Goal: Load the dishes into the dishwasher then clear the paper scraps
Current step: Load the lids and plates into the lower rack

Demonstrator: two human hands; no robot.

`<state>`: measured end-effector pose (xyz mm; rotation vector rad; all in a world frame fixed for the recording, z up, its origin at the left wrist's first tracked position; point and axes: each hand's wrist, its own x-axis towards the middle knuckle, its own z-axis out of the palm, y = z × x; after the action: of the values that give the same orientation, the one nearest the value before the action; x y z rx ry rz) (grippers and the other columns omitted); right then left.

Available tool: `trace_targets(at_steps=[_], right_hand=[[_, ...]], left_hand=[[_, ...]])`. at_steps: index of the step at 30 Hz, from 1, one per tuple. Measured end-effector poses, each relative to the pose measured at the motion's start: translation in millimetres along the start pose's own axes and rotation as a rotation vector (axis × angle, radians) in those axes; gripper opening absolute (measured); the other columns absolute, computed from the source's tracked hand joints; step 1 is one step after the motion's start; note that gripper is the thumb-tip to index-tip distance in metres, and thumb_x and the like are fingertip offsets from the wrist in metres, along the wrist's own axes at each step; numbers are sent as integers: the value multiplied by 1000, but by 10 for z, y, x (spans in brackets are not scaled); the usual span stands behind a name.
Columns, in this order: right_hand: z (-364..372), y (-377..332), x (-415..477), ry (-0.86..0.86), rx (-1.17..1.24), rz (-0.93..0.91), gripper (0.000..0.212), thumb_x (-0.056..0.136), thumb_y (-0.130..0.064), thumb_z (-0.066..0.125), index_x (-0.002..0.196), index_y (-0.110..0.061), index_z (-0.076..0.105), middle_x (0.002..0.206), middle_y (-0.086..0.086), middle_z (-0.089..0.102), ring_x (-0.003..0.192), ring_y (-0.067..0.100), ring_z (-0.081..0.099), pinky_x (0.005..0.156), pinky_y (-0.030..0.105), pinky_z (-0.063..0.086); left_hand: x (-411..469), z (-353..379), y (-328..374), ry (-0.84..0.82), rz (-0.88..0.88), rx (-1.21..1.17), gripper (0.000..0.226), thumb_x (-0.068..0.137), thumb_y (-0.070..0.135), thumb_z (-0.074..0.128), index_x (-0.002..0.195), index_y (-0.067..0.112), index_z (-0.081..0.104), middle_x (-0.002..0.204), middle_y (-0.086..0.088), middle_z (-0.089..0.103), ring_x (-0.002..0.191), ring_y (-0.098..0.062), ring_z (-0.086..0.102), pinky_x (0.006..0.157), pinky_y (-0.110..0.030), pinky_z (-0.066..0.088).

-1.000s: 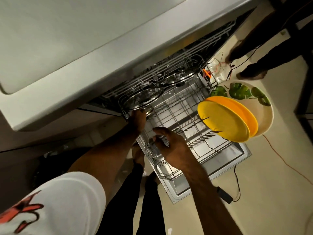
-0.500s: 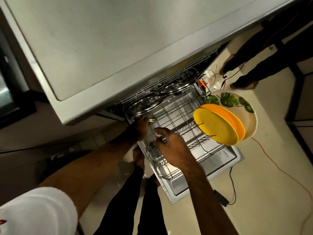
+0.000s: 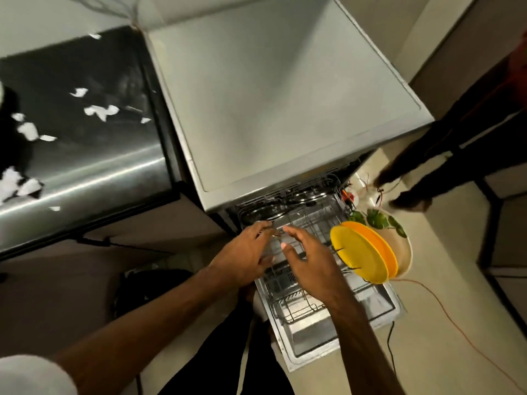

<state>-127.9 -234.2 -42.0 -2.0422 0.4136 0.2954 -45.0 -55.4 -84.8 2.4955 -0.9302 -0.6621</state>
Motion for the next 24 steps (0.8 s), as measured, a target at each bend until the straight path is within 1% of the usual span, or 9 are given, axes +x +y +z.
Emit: trace_targets(at_steps=[4, 6, 8, 12, 13, 15, 17, 20, 24], right_hand=[[-16, -457, -119, -24, -25, -125, 42, 105, -36, 59, 147, -33, 54, 144, -20, 57, 131, -3, 50, 111, 23, 41], [8, -631, -133, -40, -20, -181, 41, 105, -36, 59, 145, -32, 56, 143, -19, 59, 131, -3, 53, 113, 28, 44], [78, -792, -154, -56, -30, -234, 40, 104, -37, 61, 144, -33, 57, 141, -19, 61, 131, -2, 54, 114, 32, 45], [205, -1100, -223, -150, -64, -290, 40, 104, -40, 61, 144, -37, 57, 140, -24, 58, 127, -7, 52, 103, 12, 42], [243, -1168, -240, -166, -68, -306, 41, 103, -39, 62, 144, -36, 57, 141, -23, 58, 127, -6, 53, 104, 13, 43], [340, -1293, -244, -182, -74, -346, 40, 102, -37, 64, 142, -34, 59, 140, -18, 62, 128, -1, 57, 110, 27, 48], [436, -1419, -235, -210, -83, -372, 39, 102, -34, 66, 140, -32, 61, 137, -16, 64, 128, 1, 58, 111, 36, 49], [599, -1634, -205, -248, -118, -411, 38, 101, -34, 66, 139, -33, 62, 137, -17, 64, 127, 1, 58, 111, 38, 49], [801, -1964, -164, -280, -134, -452, 37, 102, -36, 65, 138, -37, 61, 136, -19, 63, 124, -1, 59, 110, 33, 49]], left_hand=[[-495, -525, 124, 99, -34, -10, 67, 94, 43, 61, 152, 19, 38, 160, -1, 31, 146, -19, 34, 119, -39, 36], [-716, -754, 159, 165, -66, -17, 67, 94, 41, 64, 153, 20, 40, 161, 1, 30, 146, -17, 34, 119, -35, 35], [-967, -966, 156, 238, -113, -39, 67, 93, 41, 66, 152, 21, 41, 160, 2, 31, 146, -17, 36, 119, -37, 36], [-1436, -1242, 67, 349, -224, -90, 65, 95, 42, 66, 152, 24, 40, 160, 3, 31, 146, -15, 35, 118, -37, 38], [-1551, -1289, 38, 383, -244, -116, 64, 95, 42, 66, 151, 26, 41, 159, 4, 31, 145, -15, 36, 117, -36, 39], [-1774, -1371, -47, 452, -289, -162, 62, 94, 41, 68, 149, 28, 43, 157, 6, 33, 143, -13, 39, 116, -31, 38], [-1968, -1439, -139, 505, -342, -195, 61, 94, 41, 68, 149, 30, 44, 157, 8, 33, 142, -11, 38, 115, -25, 36], [-2260, -1514, -302, 586, -410, -231, 62, 94, 47, 66, 150, 36, 41, 156, 13, 32, 142, -8, 37, 115, -32, 40], [-2574, -1620, -533, 647, -466, -287, 61, 95, 46, 65, 150, 36, 42, 154, 14, 35, 140, -6, 39, 114, -35, 43]])
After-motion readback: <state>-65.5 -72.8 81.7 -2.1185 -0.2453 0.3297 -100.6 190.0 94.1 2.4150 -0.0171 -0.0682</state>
